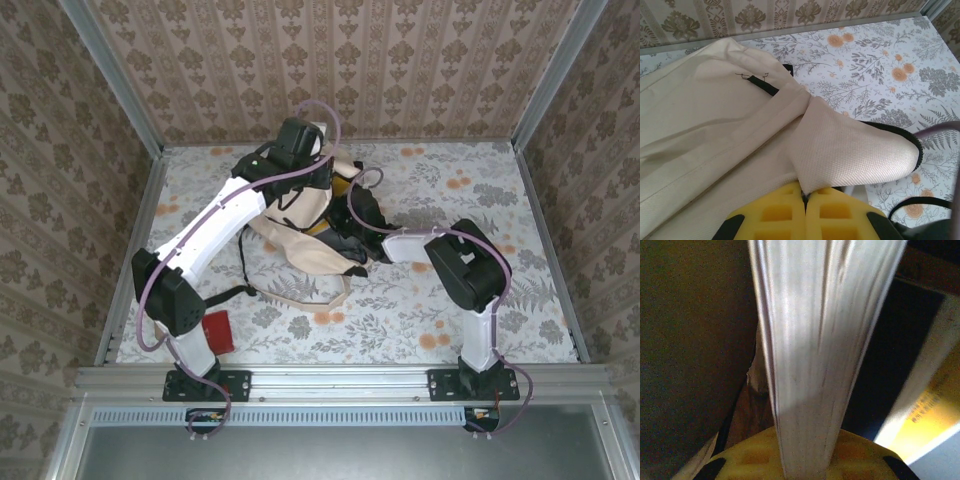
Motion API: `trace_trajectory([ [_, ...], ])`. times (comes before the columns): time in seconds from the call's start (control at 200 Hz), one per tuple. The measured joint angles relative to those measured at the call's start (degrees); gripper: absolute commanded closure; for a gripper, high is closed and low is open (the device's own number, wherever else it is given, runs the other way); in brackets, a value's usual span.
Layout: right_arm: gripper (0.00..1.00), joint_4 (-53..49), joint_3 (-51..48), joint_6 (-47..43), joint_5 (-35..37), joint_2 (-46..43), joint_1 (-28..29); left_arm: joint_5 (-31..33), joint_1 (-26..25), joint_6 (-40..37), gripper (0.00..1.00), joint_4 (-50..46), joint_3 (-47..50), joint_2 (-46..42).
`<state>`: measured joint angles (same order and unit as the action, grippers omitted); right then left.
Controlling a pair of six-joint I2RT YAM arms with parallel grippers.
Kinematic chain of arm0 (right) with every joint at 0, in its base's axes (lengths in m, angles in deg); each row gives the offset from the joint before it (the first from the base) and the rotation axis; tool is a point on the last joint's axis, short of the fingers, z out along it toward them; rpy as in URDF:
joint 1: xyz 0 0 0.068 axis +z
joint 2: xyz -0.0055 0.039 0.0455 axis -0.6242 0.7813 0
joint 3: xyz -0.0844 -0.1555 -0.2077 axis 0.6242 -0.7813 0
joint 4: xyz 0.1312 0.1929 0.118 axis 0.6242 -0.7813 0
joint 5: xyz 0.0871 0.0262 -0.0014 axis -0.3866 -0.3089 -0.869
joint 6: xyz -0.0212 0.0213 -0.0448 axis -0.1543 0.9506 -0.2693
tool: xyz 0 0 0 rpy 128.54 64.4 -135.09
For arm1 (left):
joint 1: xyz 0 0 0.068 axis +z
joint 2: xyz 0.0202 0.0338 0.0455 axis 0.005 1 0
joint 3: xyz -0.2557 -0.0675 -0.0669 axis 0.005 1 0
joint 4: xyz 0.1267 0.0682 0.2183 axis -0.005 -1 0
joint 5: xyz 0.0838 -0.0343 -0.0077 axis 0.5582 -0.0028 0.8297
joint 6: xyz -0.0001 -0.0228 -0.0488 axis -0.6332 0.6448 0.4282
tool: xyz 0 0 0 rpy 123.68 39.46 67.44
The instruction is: Pack books, pencil case, and school supplies into a backpack
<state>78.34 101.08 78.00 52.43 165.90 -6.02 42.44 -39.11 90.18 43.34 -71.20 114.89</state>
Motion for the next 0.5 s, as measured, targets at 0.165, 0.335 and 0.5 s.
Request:
trace_trajectory([
  [0.165,0.51,-0.6,6.9,1.7,-0.8,5.3,0.1,-1.3,0.6,1.0,0.99,0.4,1.0,0.0],
  [0.335,0.28,-3.5,3.3,1.8,-3.1,2.9,-0.5,-3.3,2.1,2.1,0.99,1.1,1.1,0.0],
  [0.5,0.25,-8.5,-8.2,1.2,-6.6,-10.1,-4.0,-6.6,3.5,2.6,0.99,1.8,1.5,0.1],
])
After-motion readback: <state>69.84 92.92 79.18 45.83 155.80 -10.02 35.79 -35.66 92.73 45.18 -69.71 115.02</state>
